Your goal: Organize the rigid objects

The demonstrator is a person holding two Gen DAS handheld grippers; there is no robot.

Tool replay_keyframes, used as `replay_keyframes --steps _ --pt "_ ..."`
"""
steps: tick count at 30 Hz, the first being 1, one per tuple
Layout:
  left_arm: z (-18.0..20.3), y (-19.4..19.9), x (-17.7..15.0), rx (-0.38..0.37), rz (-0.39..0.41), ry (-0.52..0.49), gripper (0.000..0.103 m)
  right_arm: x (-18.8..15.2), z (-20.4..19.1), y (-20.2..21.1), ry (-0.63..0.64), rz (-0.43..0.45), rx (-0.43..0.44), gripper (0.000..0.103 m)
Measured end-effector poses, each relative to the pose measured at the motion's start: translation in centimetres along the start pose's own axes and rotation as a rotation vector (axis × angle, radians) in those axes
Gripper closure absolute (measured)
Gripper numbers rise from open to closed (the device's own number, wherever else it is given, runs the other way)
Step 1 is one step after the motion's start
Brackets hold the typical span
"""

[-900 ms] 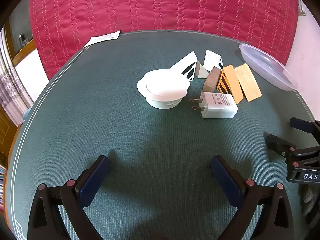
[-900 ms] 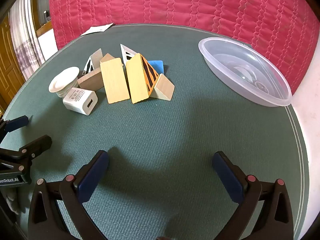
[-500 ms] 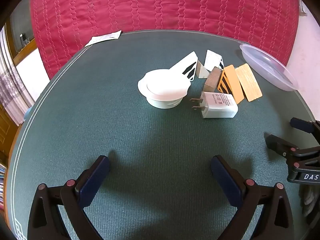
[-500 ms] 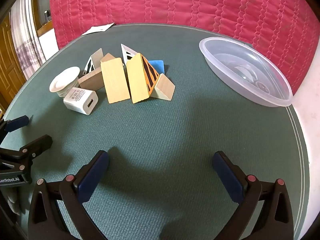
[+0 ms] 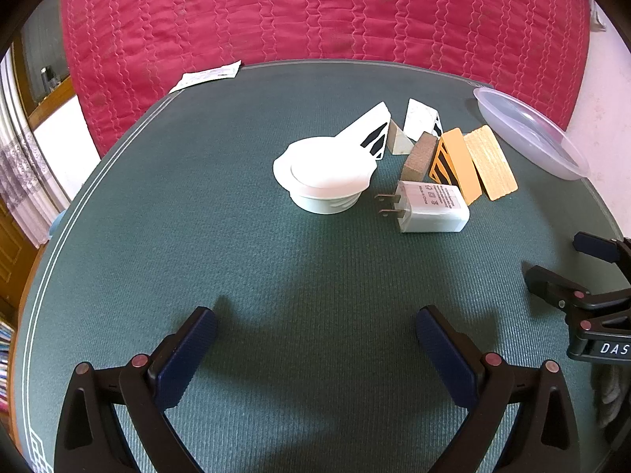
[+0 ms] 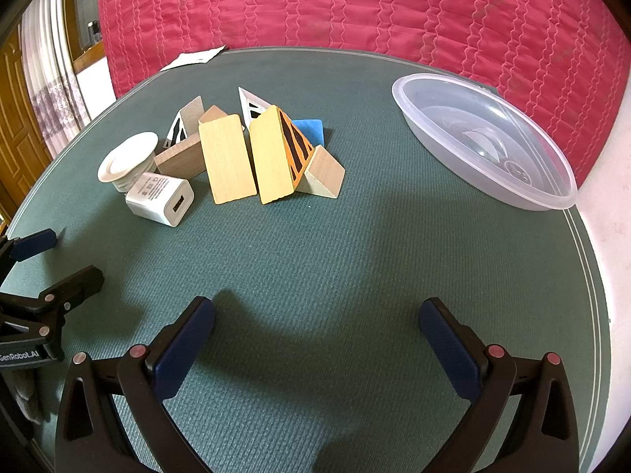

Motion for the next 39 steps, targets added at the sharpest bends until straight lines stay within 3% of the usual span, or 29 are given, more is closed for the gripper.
replay_keyframes --steps 6,18,24,32,39 --pt "0.1 0.4 0.1 0.024 0.007 -0.014 0.0 0.1 0.0 0.2 -0.011 0.006 0.005 0.0" --pt "-1.1 0.4 0.7 -0.056 -0.006 0.025 0.001 0.2 0.5 0.5 -0.044 0.019 0.022 0.004" --pt "-2.6 0.5 3.4 0.001 0.035 0.028 0.004 0.2 0.5 0.6 -0.049 0.023 0.028 0.005" --pt "-1.9 -1.6 6.7 -0.008 0.045 -0.038 0.005 0.1 -0.6 1.4 -0.04 0.033 0.109 0.007" --pt "-0.4 -3.1 7.8 -0.043 0.046 -0.095 0.014 -0.2 -2.3 1.9 -0.001 0.038 0.155 0.008"
Point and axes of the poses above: each gripper's, at about its wrist camera, not at the fingertips, and y roughly against the way its jaws point, z to its right, x to its top, the point moved 8 cm from there along -y, roughly the way its jaws point, and after that the axes turned 9 degrees about -x, right-handed, at the moved point
